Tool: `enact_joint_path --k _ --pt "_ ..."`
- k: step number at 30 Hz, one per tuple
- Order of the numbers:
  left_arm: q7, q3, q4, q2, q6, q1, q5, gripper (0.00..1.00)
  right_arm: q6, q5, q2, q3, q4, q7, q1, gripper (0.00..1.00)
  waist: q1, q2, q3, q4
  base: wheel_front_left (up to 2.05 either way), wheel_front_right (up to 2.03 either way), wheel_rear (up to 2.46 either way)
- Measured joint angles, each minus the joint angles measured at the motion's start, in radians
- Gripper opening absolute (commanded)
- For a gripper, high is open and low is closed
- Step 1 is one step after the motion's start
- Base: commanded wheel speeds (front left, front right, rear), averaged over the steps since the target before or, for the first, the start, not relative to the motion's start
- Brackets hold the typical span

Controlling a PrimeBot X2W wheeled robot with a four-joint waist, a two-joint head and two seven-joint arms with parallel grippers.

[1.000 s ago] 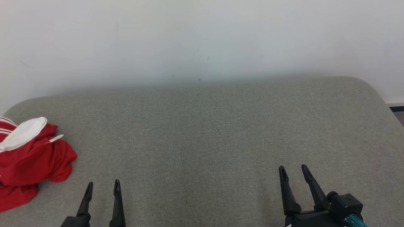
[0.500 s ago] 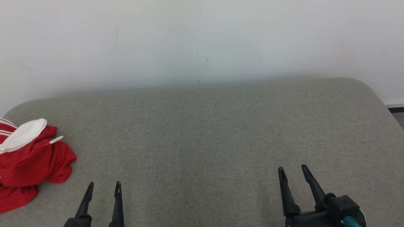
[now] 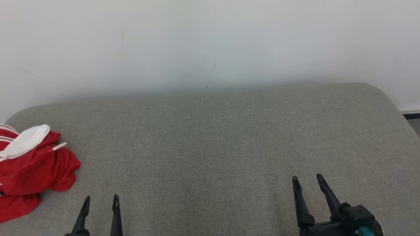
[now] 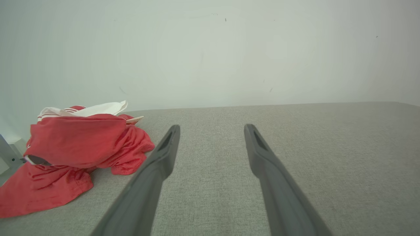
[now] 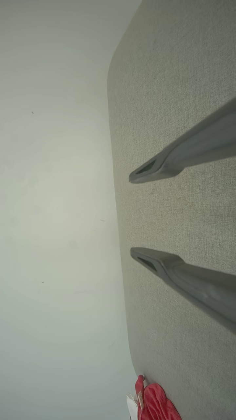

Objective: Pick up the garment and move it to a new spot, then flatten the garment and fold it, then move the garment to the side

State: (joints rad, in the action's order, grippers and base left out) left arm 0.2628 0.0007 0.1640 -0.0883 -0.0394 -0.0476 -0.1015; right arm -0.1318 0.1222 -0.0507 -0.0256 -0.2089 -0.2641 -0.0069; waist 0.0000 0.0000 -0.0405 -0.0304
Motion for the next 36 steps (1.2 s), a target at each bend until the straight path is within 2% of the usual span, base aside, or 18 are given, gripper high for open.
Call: enact_joint_path --k 22,28,36 --pt "0.0 0.002 0.004 0.006 0.005 -0.005 -0.006 1.0 0.0 0.012 0.0 0.002 -0.019 0.0 -0.002 1.0 0.0 0.0 -0.002 0.005 0.0 0.0 0.0" --pt "0.0 0.003 0.01 0.005 0.005 -0.003 -0.005 1.0 0.0 0.013 0.0 0.006 -0.019 0.0 0.003 1.0 0.0 0.0 -0.001 0.033 0.0 0.0 0.0" --pt "0.0 0.015 0.018 0.004 0.019 -0.003 -0.006 1.0 0.0 0.012 0.0 0.021 -0.021 0.0 0.015 1.0 0.0 0.0 0.002 0.114 0.0 0.0 0.0"
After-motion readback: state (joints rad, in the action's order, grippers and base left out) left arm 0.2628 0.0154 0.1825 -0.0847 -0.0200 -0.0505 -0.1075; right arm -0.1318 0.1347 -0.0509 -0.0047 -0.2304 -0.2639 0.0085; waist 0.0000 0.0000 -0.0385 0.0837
